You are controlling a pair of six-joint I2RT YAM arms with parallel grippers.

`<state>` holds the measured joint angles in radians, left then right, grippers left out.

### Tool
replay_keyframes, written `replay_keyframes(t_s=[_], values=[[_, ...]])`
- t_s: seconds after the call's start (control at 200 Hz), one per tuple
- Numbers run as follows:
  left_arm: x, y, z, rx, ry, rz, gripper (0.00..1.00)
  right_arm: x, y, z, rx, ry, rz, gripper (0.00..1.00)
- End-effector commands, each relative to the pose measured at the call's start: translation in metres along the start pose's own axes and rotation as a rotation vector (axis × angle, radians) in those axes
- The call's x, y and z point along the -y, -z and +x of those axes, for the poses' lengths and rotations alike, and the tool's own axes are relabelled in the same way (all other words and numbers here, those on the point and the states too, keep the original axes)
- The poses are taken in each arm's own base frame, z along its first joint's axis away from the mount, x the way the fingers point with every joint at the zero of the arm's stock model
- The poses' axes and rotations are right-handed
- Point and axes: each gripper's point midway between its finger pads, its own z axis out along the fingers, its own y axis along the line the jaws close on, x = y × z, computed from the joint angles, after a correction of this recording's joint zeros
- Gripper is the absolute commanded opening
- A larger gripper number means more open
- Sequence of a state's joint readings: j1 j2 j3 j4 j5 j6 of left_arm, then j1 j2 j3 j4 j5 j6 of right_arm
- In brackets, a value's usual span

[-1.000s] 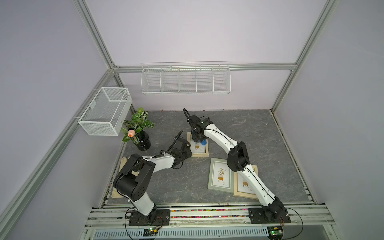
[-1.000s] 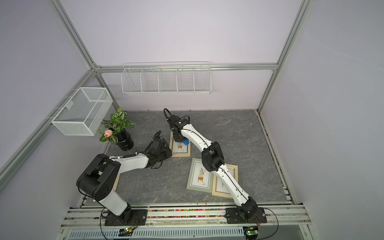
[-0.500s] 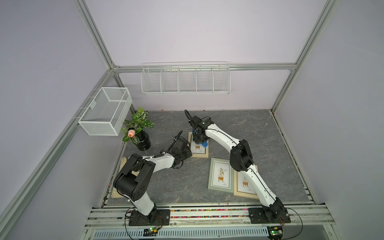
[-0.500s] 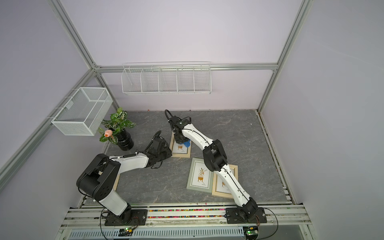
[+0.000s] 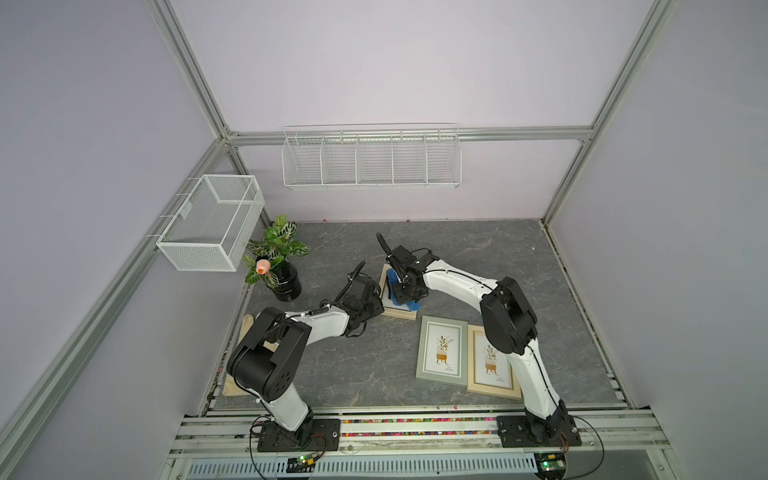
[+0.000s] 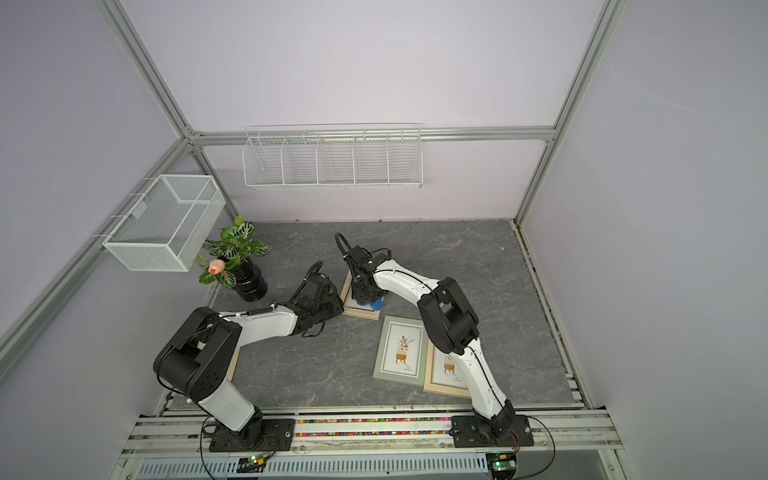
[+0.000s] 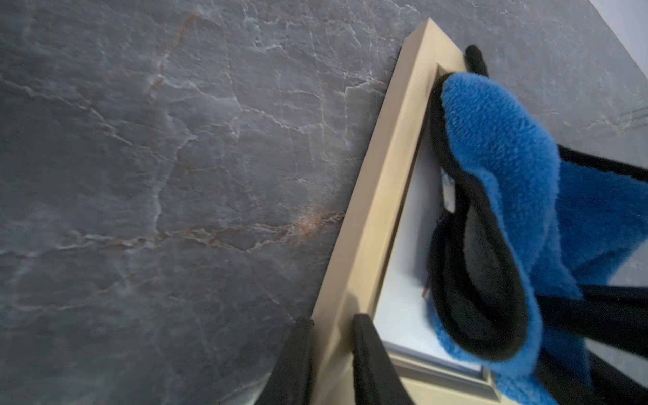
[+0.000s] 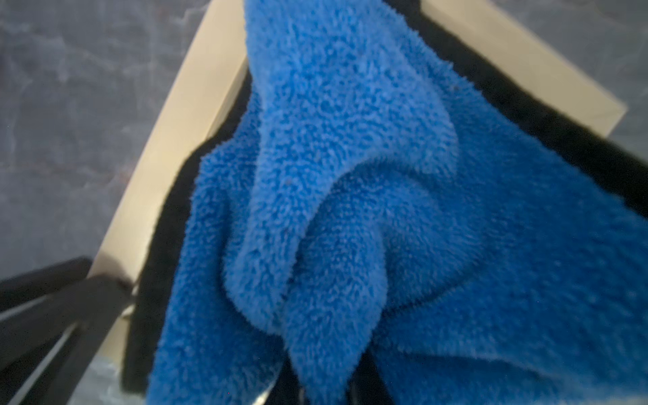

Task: Wipe the picture frame with a cloth
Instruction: Wipe the dirt from the picture frame.

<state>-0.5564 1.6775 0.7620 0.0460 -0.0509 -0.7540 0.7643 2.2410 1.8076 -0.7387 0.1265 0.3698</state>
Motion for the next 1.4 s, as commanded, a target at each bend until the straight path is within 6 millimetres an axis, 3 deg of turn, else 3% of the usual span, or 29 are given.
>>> replay_keyframes(t_s=[0.0, 0.105, 0.25, 0.425, 0.57, 0.77, 0.885, 1.055, 1.265, 1.349, 1.394], values=[[-0.074, -0.007, 0.080, -0.264, -0.030, -0.237, 0.23, -0.008, -0.006, 0.022, -0.065, -0.018, -0.043, 0.07], [-0.074, -0.006, 0.080, -0.264, -0.031, -0.236, 0.23, -0.007, -0.012, 0.016, -0.063, -0.025, -0.039, 0.07], [-0.072, -0.005, 0.080, -0.268, -0.033, -0.231, 0.23, 0.014, -0.014, -0.019, -0.015, -0.049, -0.004, 0.07], [-0.072, -0.004, 0.080, -0.267, -0.033, -0.231, 0.23, 0.013, -0.019, -0.047, -0.001, -0.034, 0.010, 0.07], [-0.072, -0.004, 0.080, -0.266, -0.029, -0.234, 0.23, -0.001, -0.022, -0.040, -0.017, -0.009, 0.004, 0.07], [-0.072, -0.004, 0.079, -0.261, -0.026, -0.232, 0.23, -0.023, -0.018, -0.003, -0.049, -0.004, -0.056, 0.07], [-0.074, -0.005, 0.082, -0.264, -0.022, -0.230, 0.23, -0.029, -0.014, 0.006, -0.049, -0.009, -0.086, 0.07], [-0.075, -0.006, 0.084, -0.270, -0.020, -0.233, 0.23, -0.021, -0.016, -0.016, -0.023, -0.022, -0.077, 0.07], [-0.073, -0.005, 0.081, -0.265, -0.019, -0.229, 0.23, 0.001, -0.024, -0.063, 0.018, -0.046, -0.032, 0.07], [-0.072, -0.004, 0.082, -0.266, -0.021, -0.229, 0.23, -0.001, -0.025, -0.071, 0.026, -0.037, -0.020, 0.07], [-0.072, -0.004, 0.081, -0.265, -0.022, -0.231, 0.23, -0.001, -0.026, -0.063, -0.003, -0.025, -0.006, 0.07]])
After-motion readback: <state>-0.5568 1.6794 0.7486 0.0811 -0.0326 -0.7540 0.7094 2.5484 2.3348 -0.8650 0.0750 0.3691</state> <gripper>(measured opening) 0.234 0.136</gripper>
